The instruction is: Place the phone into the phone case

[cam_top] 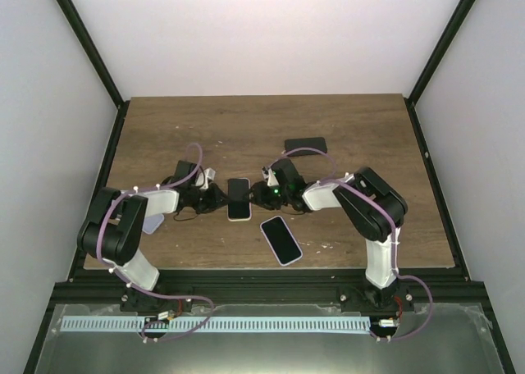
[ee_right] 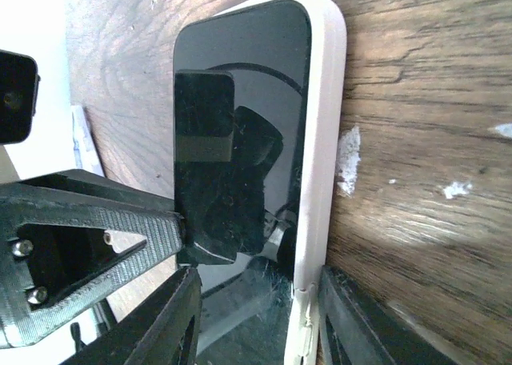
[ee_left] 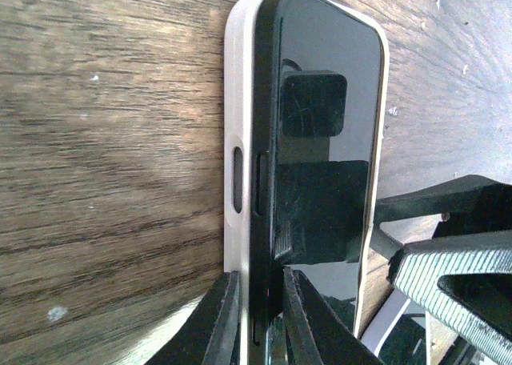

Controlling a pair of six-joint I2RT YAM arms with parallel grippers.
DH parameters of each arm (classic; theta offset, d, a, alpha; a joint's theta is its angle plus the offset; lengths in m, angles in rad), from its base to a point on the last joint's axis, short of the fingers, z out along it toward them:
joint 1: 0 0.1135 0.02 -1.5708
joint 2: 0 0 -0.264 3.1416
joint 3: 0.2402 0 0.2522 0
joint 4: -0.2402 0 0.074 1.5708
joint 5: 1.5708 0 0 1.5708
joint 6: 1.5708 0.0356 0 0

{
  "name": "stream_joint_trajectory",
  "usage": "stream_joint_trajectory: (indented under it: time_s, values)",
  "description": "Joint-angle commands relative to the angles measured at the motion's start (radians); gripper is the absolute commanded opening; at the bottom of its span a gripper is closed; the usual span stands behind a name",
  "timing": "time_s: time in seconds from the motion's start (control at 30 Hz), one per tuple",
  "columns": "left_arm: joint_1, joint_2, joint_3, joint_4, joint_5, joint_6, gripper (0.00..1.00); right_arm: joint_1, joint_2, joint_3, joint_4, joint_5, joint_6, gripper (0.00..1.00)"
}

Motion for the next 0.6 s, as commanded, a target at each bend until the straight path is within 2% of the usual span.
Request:
stream_joint_trajectory:
  time_s: [0.0,0.37,0.57]
  values:
    - [0.011,0.015,-0.051,-0.018,-0.003,0.016,0.15,0.022,0.020,0.022,0.176,-0.093,0.075,0.41]
    - [0.012,0.013,-0.085,-0.005,-0.012,0.007,0.15,0.022,0.036,-0.023,0.401,-0.206,0.184,0.41]
    - [0.012,0.014,-0.087,-0.014,-0.026,0.006,0.17,0.022,0.043,-0.045,0.466,-0.231,0.207,0.41]
